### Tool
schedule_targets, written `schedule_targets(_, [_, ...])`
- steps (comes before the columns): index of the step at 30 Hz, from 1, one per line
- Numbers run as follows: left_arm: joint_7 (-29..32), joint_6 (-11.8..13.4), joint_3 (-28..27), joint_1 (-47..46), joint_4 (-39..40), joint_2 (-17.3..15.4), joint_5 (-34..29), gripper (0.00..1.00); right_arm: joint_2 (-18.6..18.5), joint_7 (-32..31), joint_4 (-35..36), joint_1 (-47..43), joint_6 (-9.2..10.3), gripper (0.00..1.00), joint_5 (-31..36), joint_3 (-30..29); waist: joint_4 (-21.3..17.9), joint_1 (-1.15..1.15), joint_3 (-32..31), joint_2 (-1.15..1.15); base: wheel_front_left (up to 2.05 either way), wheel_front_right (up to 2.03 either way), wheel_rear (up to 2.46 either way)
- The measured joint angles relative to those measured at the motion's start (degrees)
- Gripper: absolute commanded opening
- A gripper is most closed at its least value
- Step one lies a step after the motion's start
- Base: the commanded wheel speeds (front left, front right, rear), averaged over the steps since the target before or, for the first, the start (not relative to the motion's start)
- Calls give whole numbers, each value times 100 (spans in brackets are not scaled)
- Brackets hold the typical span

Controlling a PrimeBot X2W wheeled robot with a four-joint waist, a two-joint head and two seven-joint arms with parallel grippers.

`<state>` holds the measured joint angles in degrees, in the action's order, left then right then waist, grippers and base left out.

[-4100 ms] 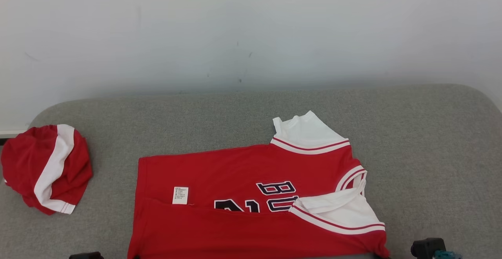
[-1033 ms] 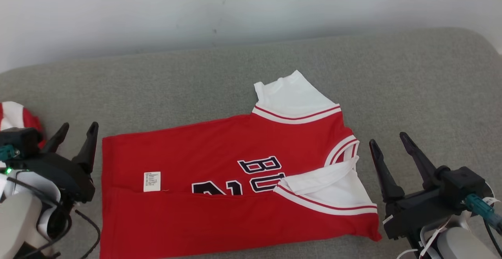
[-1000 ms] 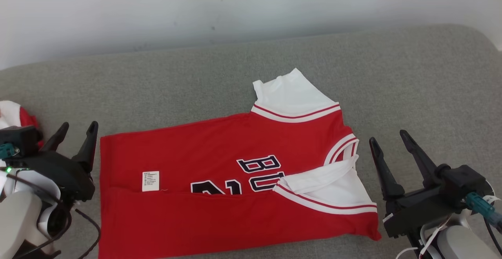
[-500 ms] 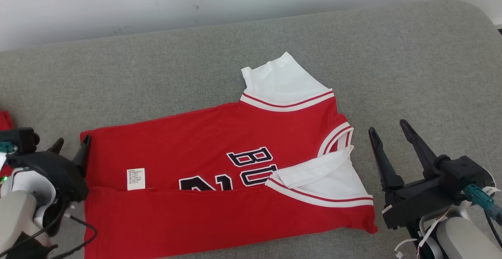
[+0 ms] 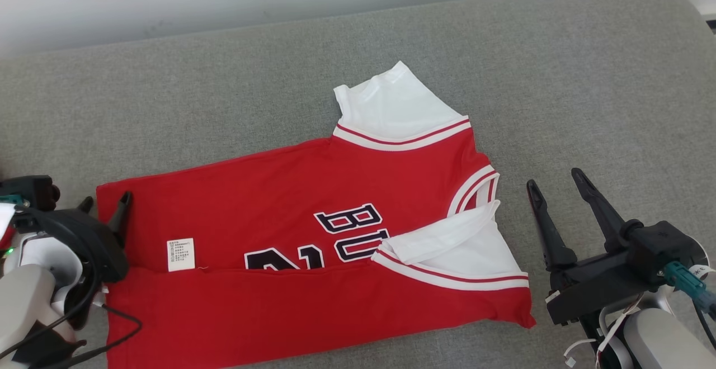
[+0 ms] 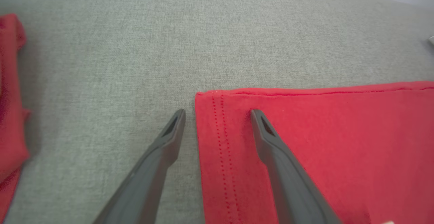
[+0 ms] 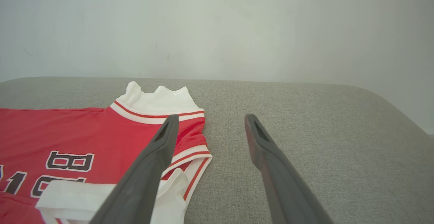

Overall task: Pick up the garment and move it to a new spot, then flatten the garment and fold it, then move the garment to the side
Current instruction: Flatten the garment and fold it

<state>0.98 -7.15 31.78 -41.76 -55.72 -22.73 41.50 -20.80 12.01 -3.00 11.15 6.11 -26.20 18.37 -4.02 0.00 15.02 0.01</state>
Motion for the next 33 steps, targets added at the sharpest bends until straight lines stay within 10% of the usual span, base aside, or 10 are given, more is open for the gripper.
schedule_targets(10, [-1,0,182,-200,-118,29,35,100,-18,-45,79,2,3,100,20,-11,-13,0,140,0,0,0,0])
schedule_targets(11, [-1,0,198,-224,-121,30,43,82,-18,-48,79,2,13,100,20,-12,-11,0,146,0,0,0,0])
schedule_targets(12, [-1,0,227,-231,-121,31,43,0,-19,-49,85,-1,27,100,20,-20,-6,0,153,0,0,0,0])
schedule_targets(24, [-160,-43,448,-349,-122,105,142,0,40,-612,-160,944,-177,100,94,226,148,0,193,-1,0,0,0])
schedule_targets(33, [-435,-43,717,-637,124,313,185,0,341,-1695,-1591,2710,-479,100,-59,508,453,0,264,-1,0,0,0])
